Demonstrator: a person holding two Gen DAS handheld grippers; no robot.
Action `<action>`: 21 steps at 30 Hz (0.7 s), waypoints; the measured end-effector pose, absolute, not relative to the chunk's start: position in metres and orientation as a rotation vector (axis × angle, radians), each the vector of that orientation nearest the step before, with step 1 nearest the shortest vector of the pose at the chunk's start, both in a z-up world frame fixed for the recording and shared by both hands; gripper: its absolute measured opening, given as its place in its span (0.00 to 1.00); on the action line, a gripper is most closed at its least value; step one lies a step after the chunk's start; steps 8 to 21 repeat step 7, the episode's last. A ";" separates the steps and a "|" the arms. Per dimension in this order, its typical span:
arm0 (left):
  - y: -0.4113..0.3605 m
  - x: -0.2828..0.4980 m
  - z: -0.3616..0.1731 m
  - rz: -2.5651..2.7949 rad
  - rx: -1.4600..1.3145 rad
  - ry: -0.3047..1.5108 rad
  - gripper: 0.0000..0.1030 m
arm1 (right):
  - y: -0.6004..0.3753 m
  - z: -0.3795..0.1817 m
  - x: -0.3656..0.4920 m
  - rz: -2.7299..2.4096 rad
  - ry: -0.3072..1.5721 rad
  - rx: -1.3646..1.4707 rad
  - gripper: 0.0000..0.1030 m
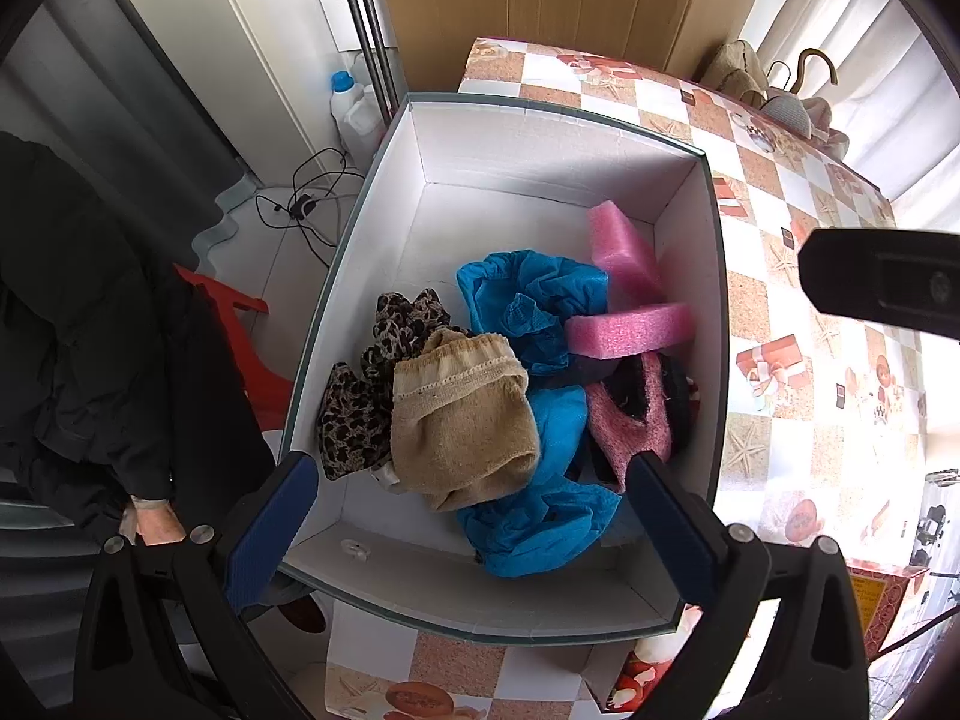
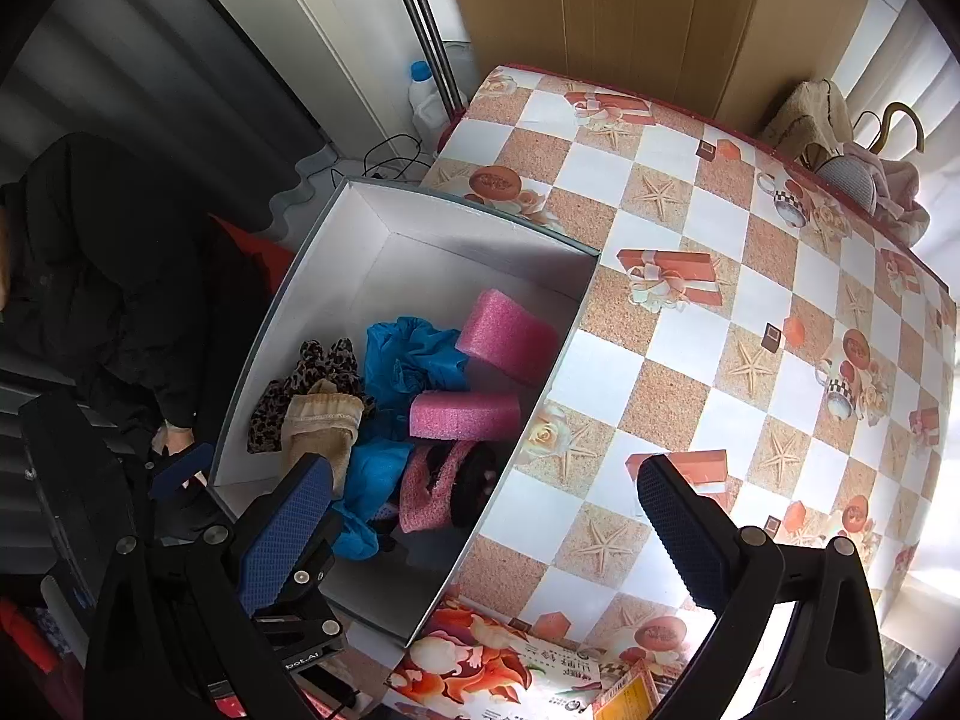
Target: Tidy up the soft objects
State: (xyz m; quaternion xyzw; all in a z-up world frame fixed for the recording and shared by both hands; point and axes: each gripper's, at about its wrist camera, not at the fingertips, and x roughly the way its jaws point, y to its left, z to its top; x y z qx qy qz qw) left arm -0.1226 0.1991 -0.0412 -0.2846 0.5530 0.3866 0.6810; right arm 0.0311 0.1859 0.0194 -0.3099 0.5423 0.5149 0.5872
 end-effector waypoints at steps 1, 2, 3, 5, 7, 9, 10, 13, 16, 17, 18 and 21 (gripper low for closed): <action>0.199 -0.123 -0.041 0.869 -0.639 1.242 1.00 | 0.184 0.020 0.030 1.201 1.263 -0.723 0.99; 0.198 -0.123 -0.042 0.871 -0.639 1.242 1.00 | 0.183 0.021 0.029 1.203 1.262 -0.724 0.99; 0.198 -0.123 -0.042 0.873 -0.640 1.244 1.00 | 0.181 0.022 0.027 1.206 1.261 -0.723 0.99; 0.197 -0.124 -0.041 0.882 -0.649 1.228 1.00 | 0.180 0.022 0.025 1.209 1.259 -0.730 0.99; 0.196 -0.127 -0.036 0.864 -0.661 1.170 1.00 | 0.178 0.023 0.024 1.204 1.251 -0.732 0.99; 0.196 -0.127 -0.036 0.864 -0.661 1.170 1.00 | 0.178 0.023 0.024 1.204 1.251 -0.732 0.99; 0.196 -0.127 -0.036 0.864 -0.661 1.170 1.00 | 0.178 0.023 0.024 1.204 1.251 -0.732 0.99; 0.196 -0.127 -0.036 0.864 -0.661 1.170 1.00 | 0.178 0.023 0.024 1.204 1.251 -0.732 0.99; 0.196 -0.127 -0.036 0.864 -0.661 1.170 1.00 | 0.178 0.023 0.024 1.204 1.251 -0.732 0.99; 0.196 -0.127 -0.036 0.864 -0.661 1.170 1.00 | 0.178 0.023 0.024 1.204 1.251 -0.732 0.99; 0.196 -0.127 -0.036 0.864 -0.661 1.170 1.00 | 0.178 0.023 0.024 1.204 1.251 -0.732 0.99; 0.196 -0.127 -0.036 0.864 -0.661 1.170 1.00 | 0.178 0.023 0.024 1.204 1.251 -0.732 0.99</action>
